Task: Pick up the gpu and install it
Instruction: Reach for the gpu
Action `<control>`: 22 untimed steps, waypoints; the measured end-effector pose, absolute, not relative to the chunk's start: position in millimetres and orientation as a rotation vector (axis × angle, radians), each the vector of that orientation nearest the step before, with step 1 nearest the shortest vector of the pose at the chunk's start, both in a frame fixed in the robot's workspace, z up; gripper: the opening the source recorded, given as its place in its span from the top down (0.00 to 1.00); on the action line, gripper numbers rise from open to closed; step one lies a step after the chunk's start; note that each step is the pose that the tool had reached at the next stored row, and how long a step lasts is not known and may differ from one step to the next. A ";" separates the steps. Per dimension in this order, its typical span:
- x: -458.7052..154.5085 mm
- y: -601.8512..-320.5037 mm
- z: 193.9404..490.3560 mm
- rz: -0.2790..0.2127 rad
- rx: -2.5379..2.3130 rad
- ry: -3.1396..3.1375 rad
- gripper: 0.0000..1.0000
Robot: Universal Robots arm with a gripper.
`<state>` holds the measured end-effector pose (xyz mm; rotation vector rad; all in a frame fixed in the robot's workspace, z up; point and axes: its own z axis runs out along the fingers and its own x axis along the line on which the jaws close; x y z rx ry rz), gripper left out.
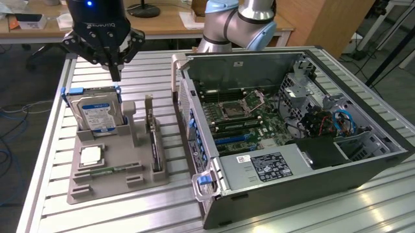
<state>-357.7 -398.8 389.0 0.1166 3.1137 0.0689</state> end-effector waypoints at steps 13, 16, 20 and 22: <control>-374.2 -398.9 388.8 0.069 0.117 3.114 0.89; -378.0 -398.9 388.8 0.069 0.117 3.114 0.89; -383.1 -398.9 388.8 0.069 0.117 3.114 0.89; -385.8 -398.8 388.7 0.069 0.117 3.114 0.89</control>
